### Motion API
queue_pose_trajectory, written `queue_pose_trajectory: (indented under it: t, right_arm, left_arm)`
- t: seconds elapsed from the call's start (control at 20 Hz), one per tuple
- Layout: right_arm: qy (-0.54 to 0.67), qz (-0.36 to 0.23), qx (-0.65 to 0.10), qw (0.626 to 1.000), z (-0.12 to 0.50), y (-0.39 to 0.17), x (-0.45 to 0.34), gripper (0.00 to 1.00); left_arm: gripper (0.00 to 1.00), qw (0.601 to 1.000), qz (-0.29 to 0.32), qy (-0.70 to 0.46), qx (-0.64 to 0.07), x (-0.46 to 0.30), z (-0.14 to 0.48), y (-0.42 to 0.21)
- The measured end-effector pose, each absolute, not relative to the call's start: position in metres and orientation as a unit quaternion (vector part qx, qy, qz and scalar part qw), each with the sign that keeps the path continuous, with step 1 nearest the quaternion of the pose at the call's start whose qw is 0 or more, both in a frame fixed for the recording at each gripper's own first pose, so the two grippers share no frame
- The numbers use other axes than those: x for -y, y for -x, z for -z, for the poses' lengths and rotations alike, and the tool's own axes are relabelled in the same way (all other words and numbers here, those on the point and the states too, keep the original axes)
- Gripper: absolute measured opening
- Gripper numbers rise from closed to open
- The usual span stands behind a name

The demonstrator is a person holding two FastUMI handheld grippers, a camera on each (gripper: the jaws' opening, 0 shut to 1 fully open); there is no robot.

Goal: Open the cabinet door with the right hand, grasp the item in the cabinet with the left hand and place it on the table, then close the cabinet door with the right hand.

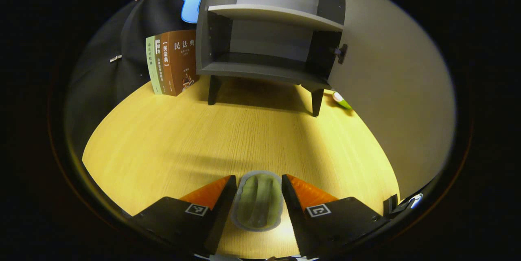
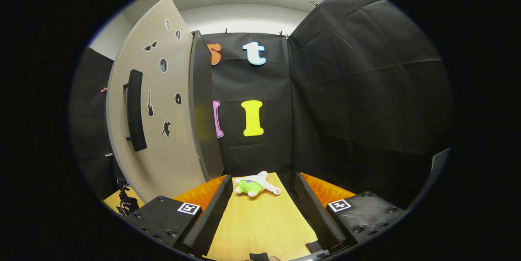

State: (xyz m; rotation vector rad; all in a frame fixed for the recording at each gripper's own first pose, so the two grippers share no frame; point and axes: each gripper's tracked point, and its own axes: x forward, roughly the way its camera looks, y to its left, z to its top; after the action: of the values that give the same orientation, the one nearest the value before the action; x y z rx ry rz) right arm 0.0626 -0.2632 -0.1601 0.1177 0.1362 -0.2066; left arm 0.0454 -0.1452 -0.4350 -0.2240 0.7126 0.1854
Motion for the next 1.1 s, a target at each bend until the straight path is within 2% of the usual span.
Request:
queue_pose_trajectory:
  t: [0.1,0.15,0.2,0.3,0.35,0.4,0.75,0.8,0.9,0.95,1.1]
  right_arm:
    - [-0.061,0.096,-0.068,0.991,0.156,-0.061,0.256,0.98]
    - [-0.06,0.092,-0.067,0.992,0.153,-0.06,0.251,0.98]
    - [-0.059,0.087,-0.066,0.992,0.15,-0.059,0.244,0.98]
    - [-0.059,0.069,-0.065,0.994,0.14,-0.059,0.226,0.98]
    - [-0.059,0.058,-0.064,0.995,0.133,-0.056,0.215,0.98]
    - [-0.059,0.048,-0.061,0.995,0.125,-0.056,0.204,0.98]
    - [-0.055,-0.006,-0.043,0.998,0.078,-0.046,0.134,0.98]
    - [-0.048,-0.008,-0.038,0.998,0.074,-0.046,0.127,1.0]
    - [-0.037,-0.01,-0.036,0.999,0.07,-0.052,0.121,0.98]
    - [-0.035,-0.014,-0.039,0.999,0.07,-0.054,0.117,0.98]
    - [-0.036,-0.039,-0.036,0.998,0.066,-0.07,0.106,0.98]
  left_arm:
    - [0.8,0.933,-0.082,0.105,-0.334,0.143,0.416,-0.043]
    - [0.77,0.936,-0.079,0.103,-0.326,0.141,0.404,-0.042]
    - [0.78,0.94,-0.074,0.102,-0.316,0.14,0.389,-0.04]
    - [0.85,0.949,-0.066,0.1,-0.293,0.136,0.356,-0.034]
    - [0.93,0.953,-0.061,0.099,-0.28,0.133,0.339,-0.033]
    - [0.94,0.958,-0.055,0.097,-0.263,0.13,0.314,-0.029]
    - [0.95,0.987,-0.007,0.02,-0.159,0.112,0.168,0.003]
    - [0.95,0.989,0.002,0.02,-0.145,0.113,0.151,0.008]
    - [0.97,0.992,0.011,0.021,-0.123,0.111,0.124,0.018]
    - [0.92,0.993,0.01,0.022,-0.116,0.109,0.114,0.023]
    - [0.95,0.996,0.005,0.019,-0.089,0.101,0.085,0.027]
